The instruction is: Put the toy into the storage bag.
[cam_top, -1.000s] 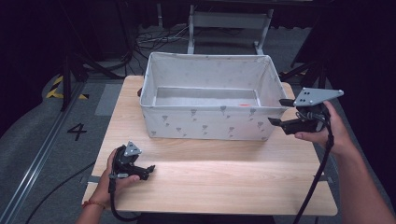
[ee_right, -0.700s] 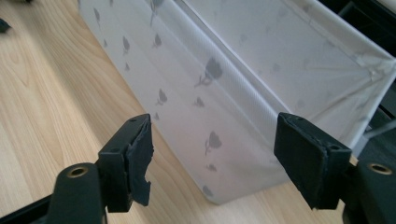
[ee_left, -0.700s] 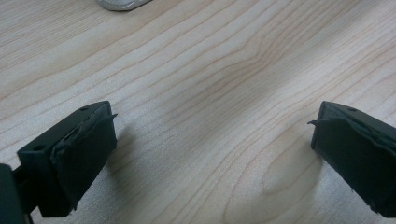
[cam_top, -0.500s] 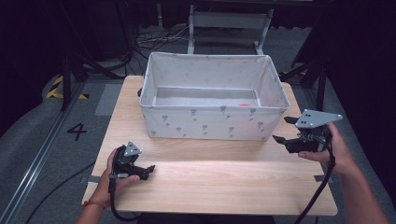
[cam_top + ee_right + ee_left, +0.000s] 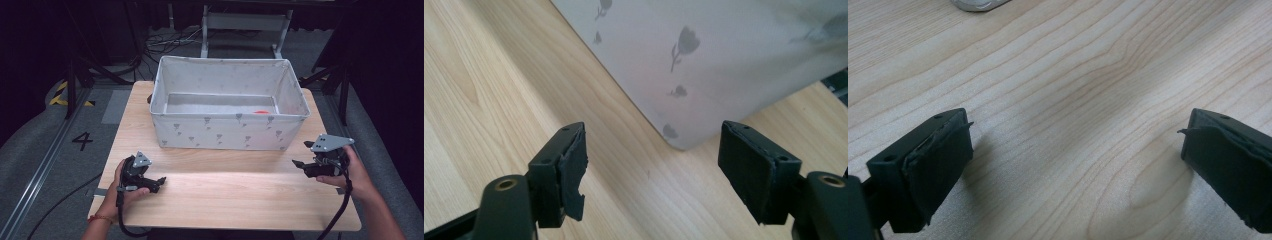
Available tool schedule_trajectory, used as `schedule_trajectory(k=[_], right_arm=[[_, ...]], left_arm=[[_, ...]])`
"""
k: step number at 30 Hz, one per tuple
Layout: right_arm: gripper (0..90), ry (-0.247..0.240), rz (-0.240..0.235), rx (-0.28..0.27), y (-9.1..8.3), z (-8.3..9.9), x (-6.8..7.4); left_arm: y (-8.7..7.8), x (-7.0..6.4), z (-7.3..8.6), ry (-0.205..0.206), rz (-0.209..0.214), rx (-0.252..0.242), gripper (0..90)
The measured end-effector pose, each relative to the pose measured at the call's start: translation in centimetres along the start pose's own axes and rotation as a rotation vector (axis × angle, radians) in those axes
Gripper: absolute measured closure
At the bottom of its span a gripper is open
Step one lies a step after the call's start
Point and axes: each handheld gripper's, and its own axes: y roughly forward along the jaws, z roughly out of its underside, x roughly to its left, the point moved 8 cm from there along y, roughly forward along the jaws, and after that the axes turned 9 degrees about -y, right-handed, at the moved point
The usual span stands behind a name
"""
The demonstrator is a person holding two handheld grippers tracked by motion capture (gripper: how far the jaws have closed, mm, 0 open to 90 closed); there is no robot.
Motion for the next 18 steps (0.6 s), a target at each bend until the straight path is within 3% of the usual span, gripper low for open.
schedule_trajectory(k=[18], right_arm=[[27.8, 0.060, -0.014, 0.037, 2.5, 4.9, 1.8]], left_arm=[[0.0, 0.0, 0.0, -0.002, 0.002, 0.000, 0.4]])
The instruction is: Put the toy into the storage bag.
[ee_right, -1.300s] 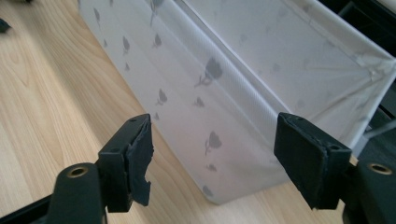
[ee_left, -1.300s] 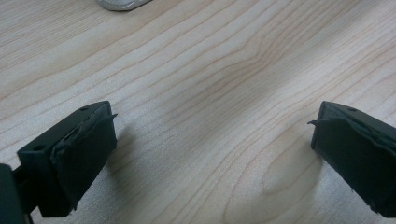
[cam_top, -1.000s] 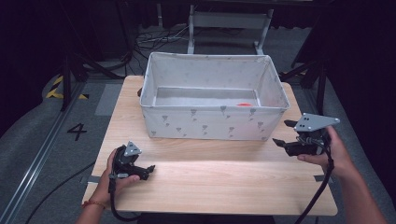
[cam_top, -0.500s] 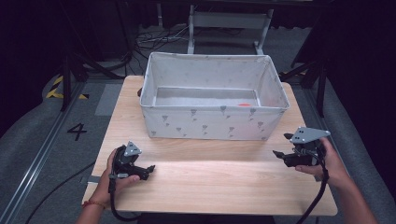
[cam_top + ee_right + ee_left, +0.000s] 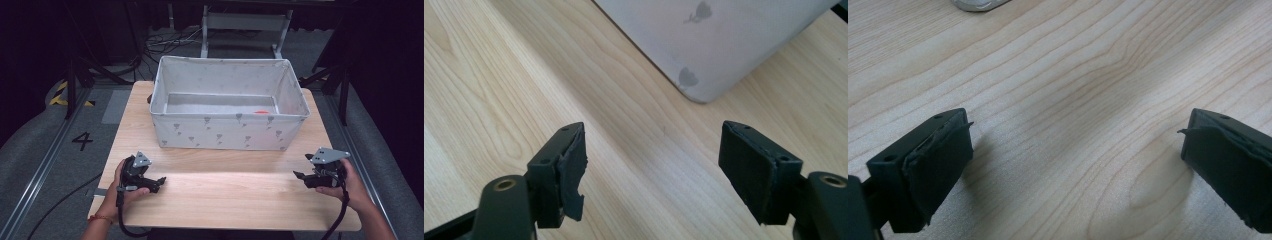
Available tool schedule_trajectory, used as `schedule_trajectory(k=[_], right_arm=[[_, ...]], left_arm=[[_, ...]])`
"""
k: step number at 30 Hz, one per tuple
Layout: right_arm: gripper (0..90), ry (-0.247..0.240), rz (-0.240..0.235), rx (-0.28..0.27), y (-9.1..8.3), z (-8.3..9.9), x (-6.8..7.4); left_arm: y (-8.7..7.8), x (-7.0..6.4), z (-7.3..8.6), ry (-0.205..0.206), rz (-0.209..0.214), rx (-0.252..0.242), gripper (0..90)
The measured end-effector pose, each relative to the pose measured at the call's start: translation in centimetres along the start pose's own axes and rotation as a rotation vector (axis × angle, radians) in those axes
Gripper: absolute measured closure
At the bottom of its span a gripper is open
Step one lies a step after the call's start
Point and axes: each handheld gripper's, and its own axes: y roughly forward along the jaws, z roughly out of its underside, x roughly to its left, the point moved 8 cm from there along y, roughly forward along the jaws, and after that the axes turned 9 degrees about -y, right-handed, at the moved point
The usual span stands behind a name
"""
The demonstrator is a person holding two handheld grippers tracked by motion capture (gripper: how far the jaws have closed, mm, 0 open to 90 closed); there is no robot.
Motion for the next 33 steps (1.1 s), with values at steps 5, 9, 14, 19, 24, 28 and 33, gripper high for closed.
schedule_trajectory(k=[5, 9, 14, 19, 24, 28, 33], right_arm=[[27.4, 0.031, -0.010, -0.004, 0.7, 1.5, 0.5], [26.9, 0.062, -0.019, -0.003, 1.2, 2.7, 0.9], [27.0, 0.093, -0.035, -0.001, 1.6, 4.3, 1.5], [26.7, 0.151, -0.061, -0.031, 1.8, 5.7, 2.1], [23.8, 0.218, -0.063, -0.083, 1.9, 6.7, 2.3], [21.1, 0.258, -0.062, -0.116, 2.1, 7.5, 2.3], [19.7, 0.262, -0.061, -0.112, 2.2, 7.5, 2.3]], left_arm=[[0.0, 0.1, 0.0, 0.005, -0.003, -0.001, 0.4], [0.0, 0.1, 0.0, 0.005, -0.003, -0.001, 0.4], [0.0, 0.0, 0.0, 0.004, -0.003, -0.002, 0.4], [0.0, 0.0, 0.0, 0.005, -0.003, -0.002, 0.5], [0.0, 0.0, 0.0, 0.004, -0.002, -0.001, 0.4], [0.0, 0.0, 0.0, 0.004, -0.003, -0.002, 0.4], [0.0, 0.1, 0.0, 0.005, -0.003, -0.001, 0.4]])
